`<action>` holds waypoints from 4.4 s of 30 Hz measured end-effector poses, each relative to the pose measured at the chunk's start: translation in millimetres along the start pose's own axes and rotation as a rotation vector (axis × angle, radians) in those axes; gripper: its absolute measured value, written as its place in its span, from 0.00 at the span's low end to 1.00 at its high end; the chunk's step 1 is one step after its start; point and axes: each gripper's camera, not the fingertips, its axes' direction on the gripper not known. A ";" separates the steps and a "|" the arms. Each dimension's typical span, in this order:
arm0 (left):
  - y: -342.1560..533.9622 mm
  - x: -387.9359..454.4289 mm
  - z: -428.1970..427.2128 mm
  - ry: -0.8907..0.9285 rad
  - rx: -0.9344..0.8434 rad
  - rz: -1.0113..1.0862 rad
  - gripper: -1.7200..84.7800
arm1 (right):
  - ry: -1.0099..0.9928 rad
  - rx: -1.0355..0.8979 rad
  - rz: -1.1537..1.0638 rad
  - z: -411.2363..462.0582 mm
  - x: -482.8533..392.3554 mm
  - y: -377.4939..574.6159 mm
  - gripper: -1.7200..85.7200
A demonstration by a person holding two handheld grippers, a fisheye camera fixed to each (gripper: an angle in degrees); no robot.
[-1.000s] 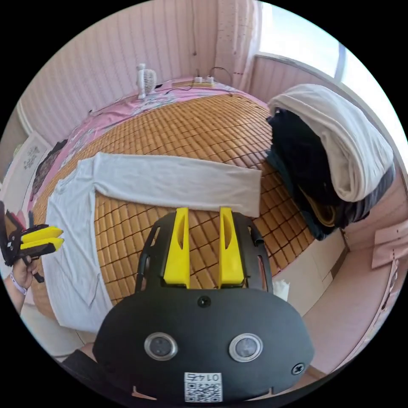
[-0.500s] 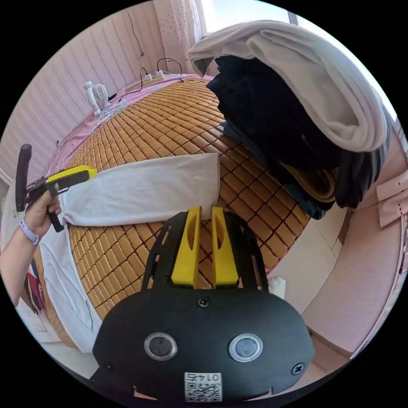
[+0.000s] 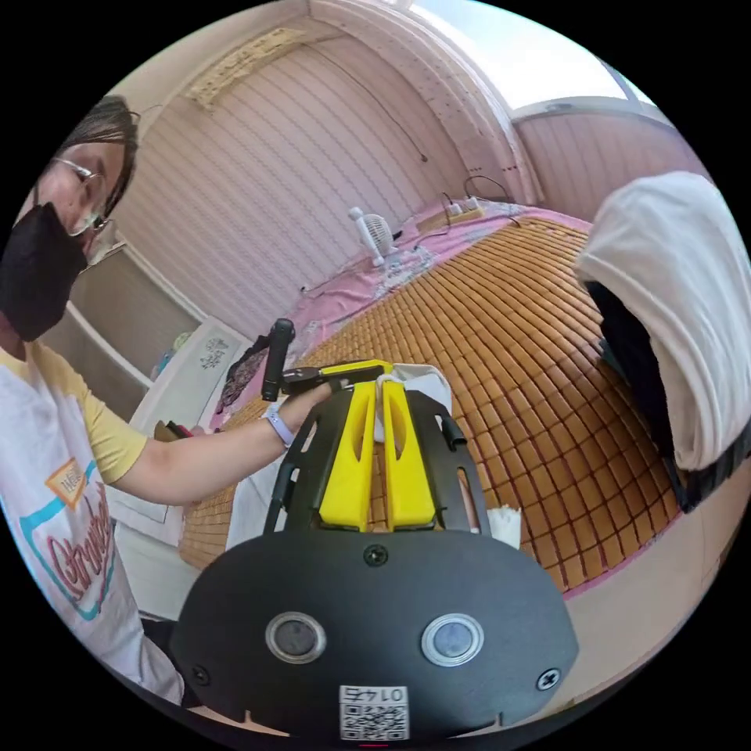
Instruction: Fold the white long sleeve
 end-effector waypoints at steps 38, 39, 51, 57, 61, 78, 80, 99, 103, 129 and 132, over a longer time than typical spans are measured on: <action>546.7 -79.4 -167.6 -0.194 -0.139 -0.745 0.01 | -0.375 -0.965 -0.678 326.5 -324.3 155.9 0.11; 558.8 -76.4 -186.4 -0.208 -0.078 -0.763 0.01 | -0.384 -0.973 -0.677 327.4 -326.4 156.1 0.11; 699.5 -104.7 -250.9 -0.344 0.044 -1.137 0.08 | -0.347 -0.976 -0.721 349.6 -335.3 146.0 0.11; 672.7 -112.7 -211.7 -0.214 0.106 -1.000 0.08 | -0.177 -0.781 -0.661 380.9 -305.9 73.3 0.12; 655.9 -152.0 -206.1 -0.267 0.141 -0.890 0.09 | 0.000 -0.540 -0.581 407.1 -269.1 -1.3 0.13; 510.0 -398.8 -107.0 -0.378 -0.048 -0.713 0.03 | 0.259 -0.565 -0.521 527.5 -209.1 -110.1 0.02; 498.5 -403.9 -101.5 -0.376 -0.112 -0.688 0.02 | 0.237 -0.545 -0.497 522.3 -205.5 -124.3 0.02; 692.2 -208.4 -185.3 0.085 0.157 -0.799 0.03 | -0.080 -0.695 -0.587 238.9 -191.1 -0.5 0.06; 754.1 -177.8 -156.5 0.028 0.009 -1.022 0.04 | -0.037 -0.888 -0.408 235.7 -159.3 65.4 0.09; 559.3 -157.0 -146.9 -0.092 -0.214 -0.872 0.01 | -0.043 -0.833 0.117 270.7 -179.2 39.3 0.04; 549.3 -149.2 -162.7 -0.053 -0.221 -0.875 0.01 | -0.026 -0.901 0.157 270.0 -187.4 29.2 0.04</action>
